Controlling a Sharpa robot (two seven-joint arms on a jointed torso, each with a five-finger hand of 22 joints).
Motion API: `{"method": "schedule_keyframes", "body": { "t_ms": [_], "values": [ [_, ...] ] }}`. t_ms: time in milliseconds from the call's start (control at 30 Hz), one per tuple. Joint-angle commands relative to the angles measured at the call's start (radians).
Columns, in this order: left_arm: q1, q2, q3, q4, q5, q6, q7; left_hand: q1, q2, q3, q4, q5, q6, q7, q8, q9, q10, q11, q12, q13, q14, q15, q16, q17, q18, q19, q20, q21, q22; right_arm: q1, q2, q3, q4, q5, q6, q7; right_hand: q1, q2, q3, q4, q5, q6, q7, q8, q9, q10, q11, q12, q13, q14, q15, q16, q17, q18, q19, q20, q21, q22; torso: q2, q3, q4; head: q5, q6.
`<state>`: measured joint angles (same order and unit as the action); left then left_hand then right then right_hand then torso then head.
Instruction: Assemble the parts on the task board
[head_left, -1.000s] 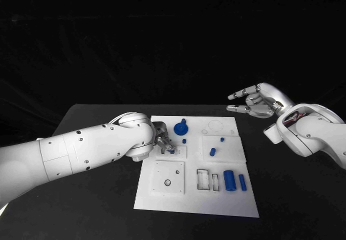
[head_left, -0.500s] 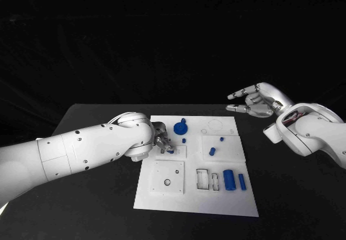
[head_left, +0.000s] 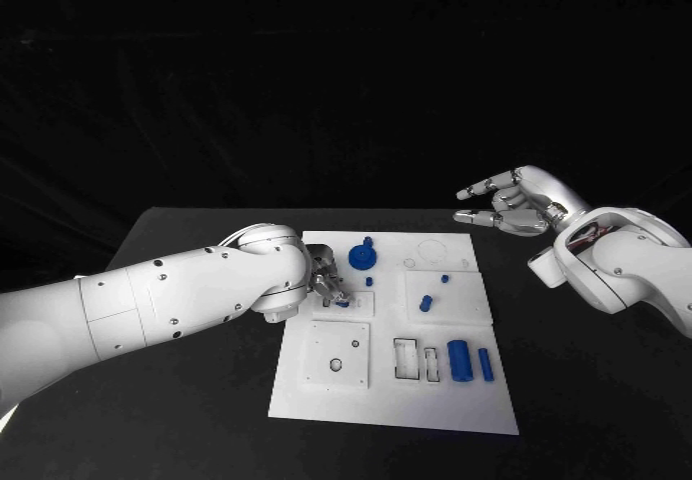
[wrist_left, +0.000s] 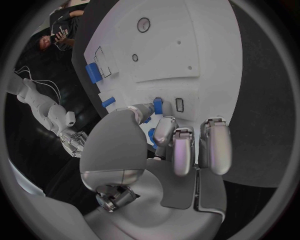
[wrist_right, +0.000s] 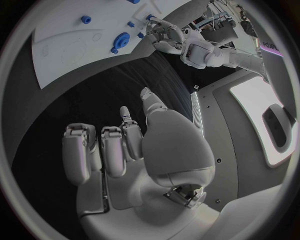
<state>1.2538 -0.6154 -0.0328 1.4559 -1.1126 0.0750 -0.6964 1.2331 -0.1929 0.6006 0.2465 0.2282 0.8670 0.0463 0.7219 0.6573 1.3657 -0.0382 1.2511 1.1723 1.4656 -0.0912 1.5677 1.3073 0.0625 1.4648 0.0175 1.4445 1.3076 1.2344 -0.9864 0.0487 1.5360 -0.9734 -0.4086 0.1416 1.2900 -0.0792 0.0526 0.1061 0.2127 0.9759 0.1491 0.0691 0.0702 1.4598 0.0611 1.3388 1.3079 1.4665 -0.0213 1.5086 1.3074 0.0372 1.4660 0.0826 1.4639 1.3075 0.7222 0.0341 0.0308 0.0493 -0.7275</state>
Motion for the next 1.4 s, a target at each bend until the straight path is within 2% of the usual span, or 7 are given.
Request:
{"method": "schedule_keyframes", "body": {
  "t_ms": [33,200,533,700,1067,1267,1400],
  "values": [
    [-0.003,0.007,-0.003,-0.008,0.035,0.052,-0.07,-0.004,-0.005,0.175,-0.169,0.007,0.016,-0.01,0.003,-0.002,0.006,0.0,0.003,0.001,0.105,-0.007,0.003,0.264,-0.019,0.042,-0.007,0.005,0.049,-0.001,0.001,0.0,0.001,-0.004,0.014,-0.001,-0.003,0.01,-0.008,0.0,0.004,0.005,-0.002,0.001,0.001,-0.004,-0.002,-0.004,0.123,0.075,0.005,-0.005,0.135,0.011,0.007,0.004,-0.006,0.041,0.0,0.0007,0.0011,-0.003,-0.003],
    [-0.002,0.014,-0.003,-0.025,0.056,0.066,-0.069,-0.041,-0.003,0.163,-0.157,0.007,0.024,-0.016,0.002,-0.001,0.011,-0.003,0.004,0.003,0.105,-0.006,0.003,0.264,-0.019,0.041,-0.007,0.003,0.046,-0.001,0.0,0.0,0.002,-0.003,0.015,-0.003,-0.004,0.011,-0.01,0.001,0.004,0.005,-0.003,0.001,0.001,-0.005,-0.002,-0.006,0.122,0.075,0.004,-0.006,0.133,0.011,0.006,0.004,-0.008,0.039,0.001,0.0008,-0.0004,-0.002,-0.001],
    [0.0,0.032,-0.002,-0.053,0.07,0.087,-0.084,-0.166,0.006,0.065,-0.079,0.003,0.052,-0.027,-0.007,-0.007,0.015,-0.01,0.011,0.013,0.105,-0.012,0.003,0.264,-0.021,0.044,-0.011,0.009,0.058,-0.001,0.004,-0.001,-0.001,0.0,0.017,-0.004,-0.006,0.013,-0.012,0.004,0.004,0.004,-0.003,0.001,0.001,-0.007,-0.002,-0.011,0.119,0.074,0.004,-0.008,0.129,0.012,0.004,0.004,-0.01,0.035,0.001,0.0009,0.0002,-0.001,-0.001],
    [0.001,0.04,-0.002,-0.061,0.071,0.094,-0.09,-0.179,0.01,0.047,-0.069,0.004,0.061,-0.029,-0.01,-0.009,0.021,-0.012,0.019,0.024,0.105,-0.014,0.003,0.264,-0.023,0.047,-0.012,0.015,0.07,-0.001,0.001,-0.002,-0.002,0.001,0.017,-0.003,-0.007,0.015,-0.014,0.006,0.008,0.004,-0.003,0.001,0.001,-0.007,-0.002,-0.012,0.118,0.074,0.004,-0.009,0.128,0.012,0.003,0.004,-0.011,0.033,0.0,-0.0002,0.0008,0.0,-0.003],
    [0.002,0.048,-0.002,-0.075,0.072,0.094,-0.096,-0.191,0.014,0.029,-0.061,0.005,0.073,-0.033,-0.013,-0.011,0.032,-0.014,0.034,0.043,0.105,-0.016,0.003,0.264,-0.025,0.052,-0.014,0.023,0.083,-0.001,0.0,-0.002,-0.001,0.002,0.018,-0.004,-0.007,0.018,-0.017,0.008,0.019,0.004,-0.003,0.001,0.001,-0.008,-0.003,-0.013,0.116,0.074,0.004,-0.01,0.127,0.013,0.003,0.003,-0.013,0.031,0.0,0.0005,0.0005,-0.002,-0.002],
    [0.003,0.049,-0.002,-0.079,0.072,0.093,-0.1,-0.201,0.015,0.017,-0.054,0.005,0.078,-0.033,-0.016,-0.013,0.034,-0.015,0.036,0.046,0.105,-0.017,0.003,0.264,-0.026,0.052,-0.015,0.025,0.086,-0.001,0.0,-0.002,0.0,0.002,0.018,-0.005,-0.007,0.018,-0.018,0.008,0.021,0.004,-0.003,0.001,0.001,-0.009,-0.003,-0.016,0.115,0.073,0.004,-0.012,0.124,0.013,0.002,0.003,-0.014,0.029,0.001,-0.0008,0.0005,-0.003,-0.003],
    [0.003,0.048,-0.002,-0.08,0.07,0.088,-0.103,-0.224,0.005,-0.026,-0.036,0.004,0.089,-0.035,-0.022,-0.016,0.037,-0.016,0.038,0.05,0.105,-0.018,0.003,0.264,-0.027,0.054,-0.015,0.028,0.092,-0.001,0.0,-0.002,0.001,0.002,0.019,-0.005,-0.008,0.017,-0.02,0.009,0.023,0.004,-0.003,0.001,0.001,-0.011,-0.003,-0.02,0.112,0.072,0.004,-0.014,0.119,0.014,0.0,0.003,-0.016,0.025,0.0,-0.001,0.0005,-0.002,-0.004]
  ]
}}
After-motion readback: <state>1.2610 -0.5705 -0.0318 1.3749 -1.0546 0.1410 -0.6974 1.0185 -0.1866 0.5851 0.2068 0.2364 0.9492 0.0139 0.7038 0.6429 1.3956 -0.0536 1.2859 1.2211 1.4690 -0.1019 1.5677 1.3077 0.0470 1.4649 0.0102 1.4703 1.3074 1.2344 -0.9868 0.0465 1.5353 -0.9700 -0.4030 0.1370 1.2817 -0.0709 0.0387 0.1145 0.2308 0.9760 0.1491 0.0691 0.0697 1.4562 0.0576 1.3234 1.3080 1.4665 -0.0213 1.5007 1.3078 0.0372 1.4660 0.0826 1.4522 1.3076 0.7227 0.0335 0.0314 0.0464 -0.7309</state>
